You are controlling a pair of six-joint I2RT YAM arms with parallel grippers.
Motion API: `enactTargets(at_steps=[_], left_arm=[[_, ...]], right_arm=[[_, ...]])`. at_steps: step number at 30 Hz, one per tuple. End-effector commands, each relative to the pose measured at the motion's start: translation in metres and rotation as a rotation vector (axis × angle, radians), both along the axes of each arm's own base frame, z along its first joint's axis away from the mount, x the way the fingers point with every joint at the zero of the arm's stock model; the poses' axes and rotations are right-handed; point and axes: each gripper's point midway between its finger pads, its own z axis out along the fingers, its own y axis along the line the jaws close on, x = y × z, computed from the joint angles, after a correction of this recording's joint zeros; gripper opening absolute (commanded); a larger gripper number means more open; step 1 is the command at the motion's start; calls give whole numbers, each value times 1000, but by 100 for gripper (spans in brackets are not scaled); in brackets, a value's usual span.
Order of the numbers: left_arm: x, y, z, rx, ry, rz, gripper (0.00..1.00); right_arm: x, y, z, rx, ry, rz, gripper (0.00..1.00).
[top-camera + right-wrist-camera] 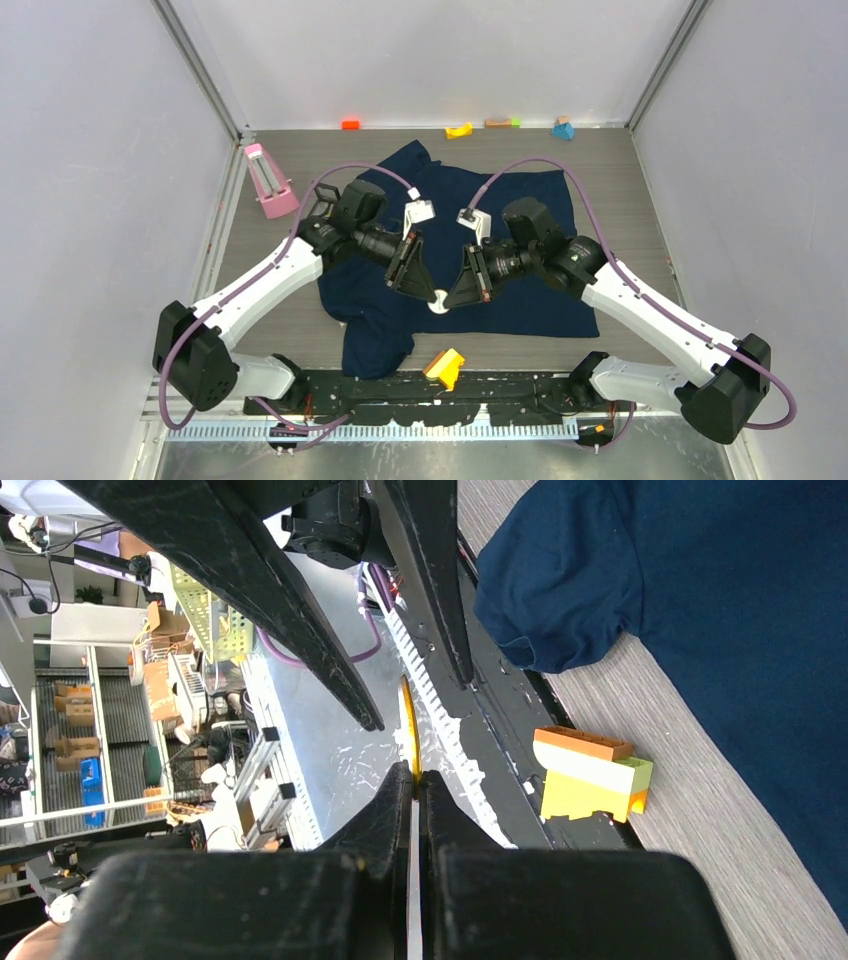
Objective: Pin the brooch onto the clothing
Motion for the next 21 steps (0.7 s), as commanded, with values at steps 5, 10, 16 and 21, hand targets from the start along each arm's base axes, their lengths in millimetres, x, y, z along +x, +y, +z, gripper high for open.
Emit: enactTargets(at_steps=[5,10,16,21], left_arm=[[-12,-6,9,-22,9,-71,37],[-18,-9,6,-13,21,-100,3],[-17,-8,15,-38,-41,-79,0],[-7,-10,33,-103,-145,2,0]], right_arm=[[1,1,24,53,-79,7,1],[2,1,27,54,-91,6,1],[9,-7,43,86,-203,-76,44],[17,-20,74,183,-338,-194,81]])
